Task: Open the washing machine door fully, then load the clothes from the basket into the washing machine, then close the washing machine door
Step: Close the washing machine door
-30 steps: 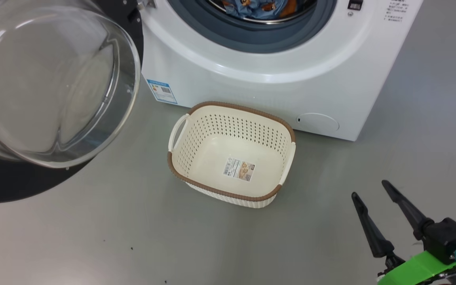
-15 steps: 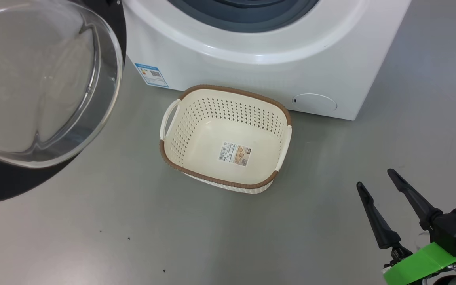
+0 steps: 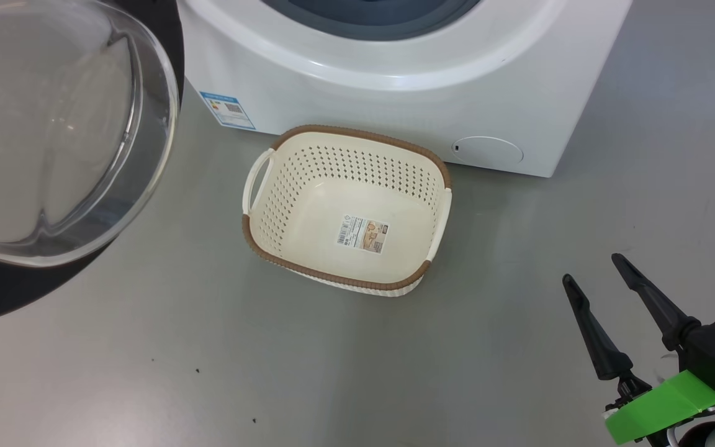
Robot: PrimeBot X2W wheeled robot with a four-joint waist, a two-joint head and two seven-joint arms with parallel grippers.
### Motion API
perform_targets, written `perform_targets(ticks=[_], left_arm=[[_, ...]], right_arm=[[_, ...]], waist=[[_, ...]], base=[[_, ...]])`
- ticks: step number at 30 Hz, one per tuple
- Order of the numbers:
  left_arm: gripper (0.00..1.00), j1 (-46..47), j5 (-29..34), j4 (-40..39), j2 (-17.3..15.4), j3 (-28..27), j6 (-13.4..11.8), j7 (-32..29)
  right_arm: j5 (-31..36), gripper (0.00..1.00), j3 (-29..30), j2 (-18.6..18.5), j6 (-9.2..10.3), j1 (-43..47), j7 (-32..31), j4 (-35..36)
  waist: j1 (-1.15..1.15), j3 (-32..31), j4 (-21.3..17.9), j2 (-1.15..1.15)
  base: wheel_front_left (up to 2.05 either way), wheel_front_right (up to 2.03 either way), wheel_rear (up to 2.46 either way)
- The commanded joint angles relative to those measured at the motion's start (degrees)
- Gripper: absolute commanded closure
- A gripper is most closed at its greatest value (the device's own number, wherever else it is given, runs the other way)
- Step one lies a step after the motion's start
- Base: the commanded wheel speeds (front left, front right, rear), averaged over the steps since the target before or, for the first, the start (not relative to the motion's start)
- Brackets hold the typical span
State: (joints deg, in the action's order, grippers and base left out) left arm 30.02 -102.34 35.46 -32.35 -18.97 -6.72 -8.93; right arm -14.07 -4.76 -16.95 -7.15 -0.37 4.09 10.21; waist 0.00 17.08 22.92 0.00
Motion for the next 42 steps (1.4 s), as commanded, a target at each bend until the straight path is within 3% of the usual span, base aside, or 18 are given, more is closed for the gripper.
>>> perform_targets(ticks=[1,7,22,42], left_arm=[[1.0,1.84,0.81,-0.61,-3.9,-1.77,0.54,0.1],[1.0,2.48,0.85,0.03,-3.75,-1.6,0.72,-0.42],[1.0,-0.15,-0.43,-3.01,-3.37,0.19,4.07,-8.77],[1.0,-9.33,-2.59,-12.04,-1.76,1.64,6.57,-19.18]], right_arm=[[-0.54,0.0,-1.19,-1.02,-0.34,-0.93,-0.06,1.63],[-0.79,0.0,-1.28,-1.54,-0.34,-1.05,-0.29,1.81],[-0.68,0.0,-1.37,-1.5,-0.34,-0.81,-0.71,2.01],[-0.16,0.0,-0.35,1.12,-0.34,-0.81,1.63,0.41]], waist=[[0.0,0.12,-0.15,0.0],[0.0,0.44,-0.6,0.0],[0.0,0.34,-0.19,0.0],[0.0,-2.09,-0.09,0.0]], base=[[0.0,0.0,0.0],[0.0,0.0,0.0],[0.0,0.0,0.0],[0.0,0.0,0.0]])
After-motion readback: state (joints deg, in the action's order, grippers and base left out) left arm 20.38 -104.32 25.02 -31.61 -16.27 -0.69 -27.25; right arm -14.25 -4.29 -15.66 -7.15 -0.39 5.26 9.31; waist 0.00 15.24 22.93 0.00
